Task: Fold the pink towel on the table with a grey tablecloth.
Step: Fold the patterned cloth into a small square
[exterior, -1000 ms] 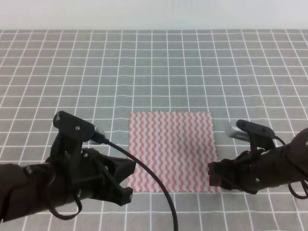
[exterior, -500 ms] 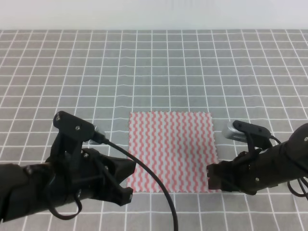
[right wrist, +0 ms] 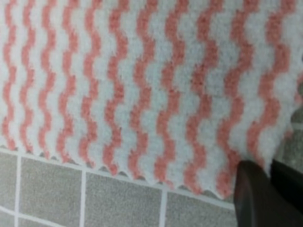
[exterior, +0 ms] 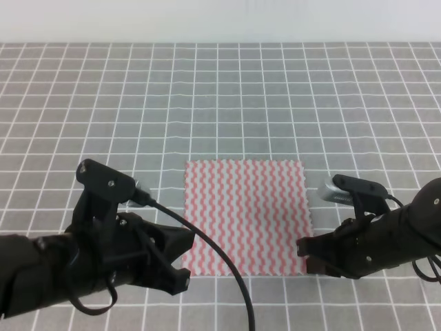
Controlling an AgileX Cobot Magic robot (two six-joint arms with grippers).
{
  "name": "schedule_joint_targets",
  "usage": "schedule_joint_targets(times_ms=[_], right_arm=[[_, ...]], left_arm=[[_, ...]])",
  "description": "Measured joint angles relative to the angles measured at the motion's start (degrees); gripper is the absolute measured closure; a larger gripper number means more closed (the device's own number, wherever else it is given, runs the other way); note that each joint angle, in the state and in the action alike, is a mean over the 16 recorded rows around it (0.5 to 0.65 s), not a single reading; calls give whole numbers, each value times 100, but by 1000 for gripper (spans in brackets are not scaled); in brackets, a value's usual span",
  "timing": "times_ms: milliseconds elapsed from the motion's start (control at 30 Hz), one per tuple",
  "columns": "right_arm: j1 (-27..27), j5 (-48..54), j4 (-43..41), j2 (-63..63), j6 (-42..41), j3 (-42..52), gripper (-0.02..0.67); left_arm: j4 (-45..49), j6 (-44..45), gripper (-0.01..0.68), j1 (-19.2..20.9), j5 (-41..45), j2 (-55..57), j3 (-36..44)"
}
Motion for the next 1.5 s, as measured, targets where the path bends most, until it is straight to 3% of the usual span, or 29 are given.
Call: schedule_joint_targets(times_ms=[567,1033,1500], right_arm=[[0,-86,85,30,14,-556,662],[0,-151,73,275,-10,-1120,663],[-1,-217,-25,303,-10,-1337,663]], left_arm=[[-89,1836,677,-12,23,58,-4],[-1111,3895,662,-294,-194,677,-62],[-1356,4829,360,-461,-564,1244,-319]])
